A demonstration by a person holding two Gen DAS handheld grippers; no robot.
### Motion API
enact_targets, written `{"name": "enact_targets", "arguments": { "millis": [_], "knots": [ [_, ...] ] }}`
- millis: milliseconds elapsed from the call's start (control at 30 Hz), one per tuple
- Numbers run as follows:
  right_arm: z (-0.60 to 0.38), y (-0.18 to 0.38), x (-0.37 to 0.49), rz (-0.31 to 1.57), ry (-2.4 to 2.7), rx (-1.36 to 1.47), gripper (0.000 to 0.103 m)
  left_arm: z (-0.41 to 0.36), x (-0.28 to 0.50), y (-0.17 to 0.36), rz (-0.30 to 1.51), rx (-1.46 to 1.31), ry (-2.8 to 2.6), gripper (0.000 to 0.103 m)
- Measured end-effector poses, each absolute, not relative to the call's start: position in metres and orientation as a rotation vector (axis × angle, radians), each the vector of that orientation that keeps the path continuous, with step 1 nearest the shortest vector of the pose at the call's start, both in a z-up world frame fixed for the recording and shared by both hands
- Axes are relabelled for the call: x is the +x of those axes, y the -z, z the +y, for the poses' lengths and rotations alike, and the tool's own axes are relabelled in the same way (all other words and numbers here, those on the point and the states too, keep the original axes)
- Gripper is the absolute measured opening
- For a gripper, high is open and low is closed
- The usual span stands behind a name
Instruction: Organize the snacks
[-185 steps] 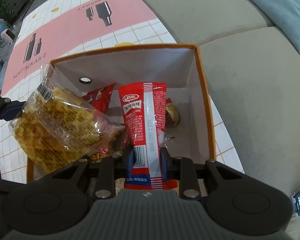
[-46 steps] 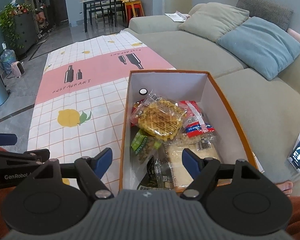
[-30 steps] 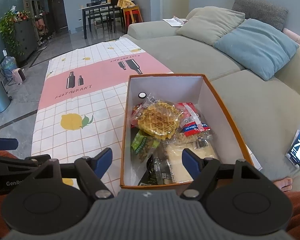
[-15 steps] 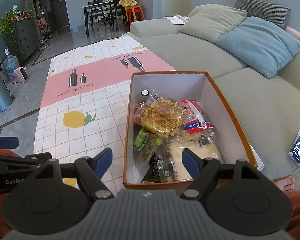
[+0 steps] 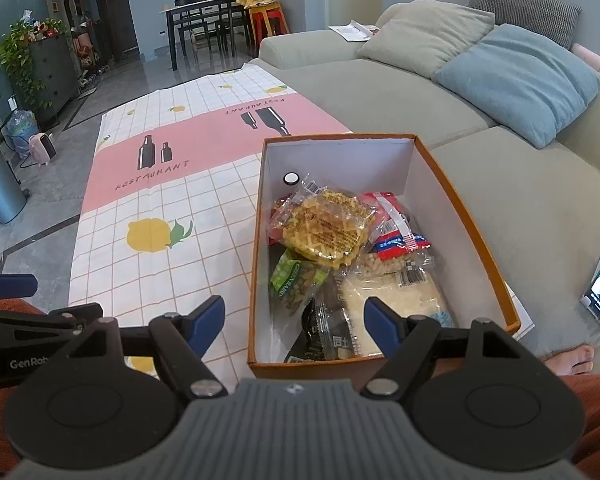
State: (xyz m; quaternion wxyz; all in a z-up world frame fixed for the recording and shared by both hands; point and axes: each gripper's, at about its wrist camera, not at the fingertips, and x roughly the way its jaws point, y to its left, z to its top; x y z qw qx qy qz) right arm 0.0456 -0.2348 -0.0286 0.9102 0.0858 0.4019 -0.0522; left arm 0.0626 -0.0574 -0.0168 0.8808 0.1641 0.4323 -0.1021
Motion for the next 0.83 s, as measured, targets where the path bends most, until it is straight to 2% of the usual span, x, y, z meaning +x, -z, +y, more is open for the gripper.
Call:
{"name": "enact_targets", "arguments": {
  "millis": [833],
  "knots": [
    [-0.2302, 0.0321, 0.0458, 0.846, 0.108, 0.185, 0.075, -0.0618, 0.0591, 0.0157, 0.887, 0.352, 0.220, 0.088]
  ]
}}
